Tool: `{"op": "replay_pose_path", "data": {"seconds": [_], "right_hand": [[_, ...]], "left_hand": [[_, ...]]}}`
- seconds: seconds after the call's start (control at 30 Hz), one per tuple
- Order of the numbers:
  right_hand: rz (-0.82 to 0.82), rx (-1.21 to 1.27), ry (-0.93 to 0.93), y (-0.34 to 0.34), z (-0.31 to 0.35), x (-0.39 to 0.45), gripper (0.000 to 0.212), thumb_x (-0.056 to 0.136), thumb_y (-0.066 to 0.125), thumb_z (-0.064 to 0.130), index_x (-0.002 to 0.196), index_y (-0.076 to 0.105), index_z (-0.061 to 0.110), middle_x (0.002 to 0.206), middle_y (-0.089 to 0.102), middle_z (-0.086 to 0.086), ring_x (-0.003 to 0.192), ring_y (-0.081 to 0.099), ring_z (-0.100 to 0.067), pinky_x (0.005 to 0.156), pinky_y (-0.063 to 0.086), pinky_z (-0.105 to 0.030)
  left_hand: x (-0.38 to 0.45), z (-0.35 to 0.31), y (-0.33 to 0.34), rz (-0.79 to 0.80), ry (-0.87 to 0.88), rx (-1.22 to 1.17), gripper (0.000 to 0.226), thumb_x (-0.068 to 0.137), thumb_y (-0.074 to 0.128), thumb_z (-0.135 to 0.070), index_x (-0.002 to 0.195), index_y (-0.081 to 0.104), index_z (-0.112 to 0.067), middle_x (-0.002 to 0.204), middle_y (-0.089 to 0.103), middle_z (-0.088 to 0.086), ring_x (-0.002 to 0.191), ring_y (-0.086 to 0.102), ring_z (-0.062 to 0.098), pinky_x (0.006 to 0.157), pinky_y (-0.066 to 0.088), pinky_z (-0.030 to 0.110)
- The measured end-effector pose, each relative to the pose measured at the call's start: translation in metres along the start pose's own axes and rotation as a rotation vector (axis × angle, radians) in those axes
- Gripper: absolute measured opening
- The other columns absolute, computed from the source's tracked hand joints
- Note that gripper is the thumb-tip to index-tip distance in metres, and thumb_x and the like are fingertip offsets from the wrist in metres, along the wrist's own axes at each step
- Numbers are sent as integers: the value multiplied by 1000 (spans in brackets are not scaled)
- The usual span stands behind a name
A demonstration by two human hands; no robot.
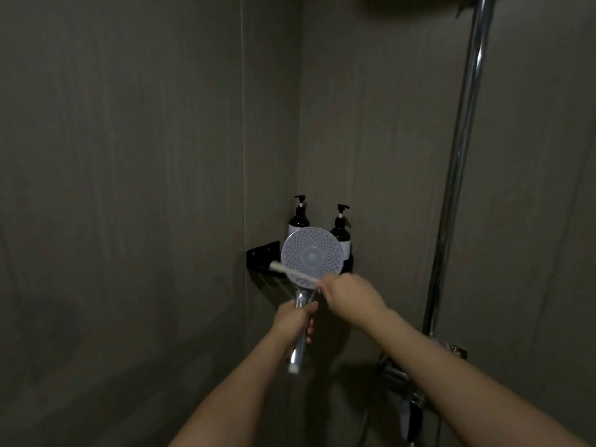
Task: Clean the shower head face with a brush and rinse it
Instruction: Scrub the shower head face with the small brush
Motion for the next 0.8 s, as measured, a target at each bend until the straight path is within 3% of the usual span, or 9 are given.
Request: {"op": "replay_pose_path", "data": {"seconds": [0.07, 0.17, 0.23, 0.3, 0.43, 0.57, 0.67, 0.73, 0.8], "right_hand": [[3, 1, 172, -5, -15, 8, 31, 99, 33, 18, 114, 58, 9, 104, 66, -13, 91, 66, -29, 76, 53, -39], [-110, 87, 381, -36, -44, 19, 37, 102, 29, 20, 115, 59, 3, 101, 66, -15, 77, 59, -24, 65, 48, -33], [-116, 35, 237, -34, -36, 19, 34, 101, 31, 20, 114, 58, 4, 99, 66, -14, 79, 61, -26, 65, 48, -33], [11, -14, 85, -12, -15, 7, 29, 100, 33, 20, 111, 57, 8, 99, 66, -13, 86, 64, -27, 65, 46, -33], [-35, 14, 261, -18, -37, 19, 34, 100, 32, 18, 112, 59, 0, 96, 63, -15, 86, 61, -29, 71, 47, -36], [-24, 48, 132, -7, -6, 8, 30, 99, 33, 16, 116, 56, 6, 104, 65, -16, 93, 64, -32, 67, 46, -35], [-48, 50, 244, -10, -25, 15, 31, 98, 33, 12, 115, 58, 3, 107, 65, -16, 96, 64, -31, 72, 49, -36], [-111, 45, 337, -27, -39, 20, 33, 100, 31, 13, 110, 60, 0, 105, 66, -17, 93, 63, -31, 67, 44, -33], [-146, 48, 248, -26, -31, 19, 32, 100, 31, 14, 112, 59, 2, 104, 66, -17, 91, 64, -31, 64, 40, -31]], "left_hand": [[-2, -2, 0, 9, 5, -1, 21, 90, 55, -10, 70, 47, -12, 52, 43, 6, 29, 38, 9, 35, 32, 15], [-4, -4, -1, 8, 1, 15, 22, 90, 55, -11, 70, 46, -13, 53, 43, 5, 30, 38, 8, 36, 32, 15], [-3, -5, -2, 7, 9, 10, 21, 90, 55, -11, 71, 46, -13, 53, 42, 5, 30, 38, 8, 35, 32, 14], [-2, -8, -2, 0, 14, -10, 20, 90, 55, -11, 72, 46, -12, 52, 42, 5, 28, 37, 7, 34, 31, 13], [-4, -11, -1, -3, 6, 2, 24, 91, 54, -11, 69, 44, -13, 52, 41, 5, 26, 37, 6, 33, 30, 12], [-2, -9, 0, -19, 19, -34, 18, 89, 56, -10, 73, 48, -11, 46, 43, 2, 27, 37, 8, 33, 31, 13], [-5, -11, 1, -1, 14, -24, 21, 90, 55, -10, 71, 46, -13, 46, 43, 2, 28, 37, 8, 34, 31, 14], [-7, -11, 1, 1, 9, -5, 22, 90, 55, -11, 71, 44, -13, 50, 42, 4, 28, 37, 7, 34, 31, 13], [-9, -11, 1, -1, 8, 8, 22, 90, 55, -11, 72, 44, -13, 53, 42, 5, 27, 37, 7, 33, 31, 13]]}}
Point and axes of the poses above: each hand's wrist, its own x-axis towards the middle knuckle, its own y-axis out of the palm, z = x × y, the point moved 2 cm from there along x, towards the middle knuckle
